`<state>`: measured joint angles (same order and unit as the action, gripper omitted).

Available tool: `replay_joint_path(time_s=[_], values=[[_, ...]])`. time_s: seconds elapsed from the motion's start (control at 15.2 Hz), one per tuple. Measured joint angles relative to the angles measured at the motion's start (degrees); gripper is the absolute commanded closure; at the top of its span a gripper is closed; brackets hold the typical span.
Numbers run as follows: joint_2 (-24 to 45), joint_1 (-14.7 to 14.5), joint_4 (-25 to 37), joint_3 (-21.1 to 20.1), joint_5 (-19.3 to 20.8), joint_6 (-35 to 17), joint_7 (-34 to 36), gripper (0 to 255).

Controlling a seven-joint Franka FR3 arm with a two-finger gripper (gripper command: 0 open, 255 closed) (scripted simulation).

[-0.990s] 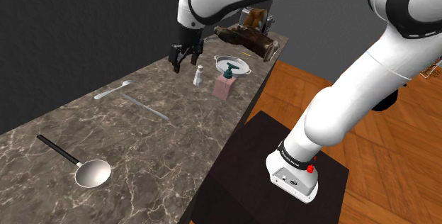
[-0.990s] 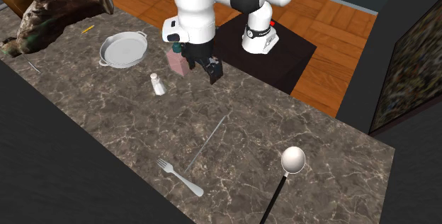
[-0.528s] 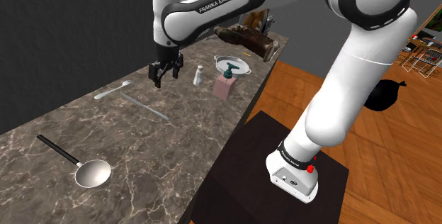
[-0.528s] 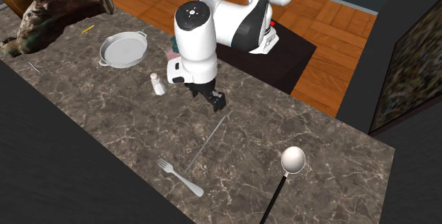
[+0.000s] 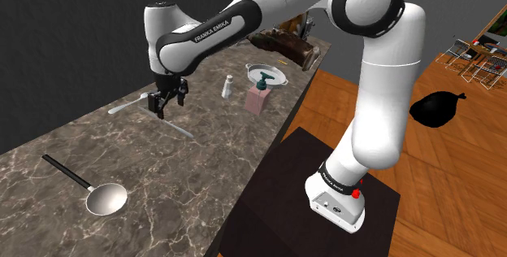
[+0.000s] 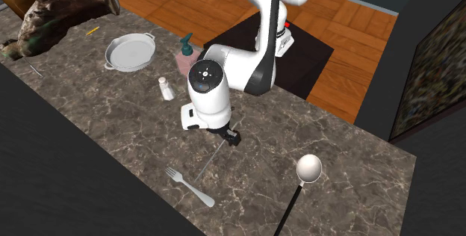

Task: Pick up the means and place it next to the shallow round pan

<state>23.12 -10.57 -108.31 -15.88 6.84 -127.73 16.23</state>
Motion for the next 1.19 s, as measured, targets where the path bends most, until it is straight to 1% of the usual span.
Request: replay_joint_path(time_s=[0.53, 0.92, 0.99, 1.19], values=[[4.4, -0.9, -0.2, 0.7, 1.5, -4.2, 1.0, 0], [4.9, -1.0, 0.0, 0.7, 1.7, -4.6, 1.1, 0], [4.9, -1.0, 0.0, 0.7, 1.7, -4.6, 1.1, 255], [4.9, -1.0, 0.0, 0.7, 1.7, -4.6, 1.1, 255]])
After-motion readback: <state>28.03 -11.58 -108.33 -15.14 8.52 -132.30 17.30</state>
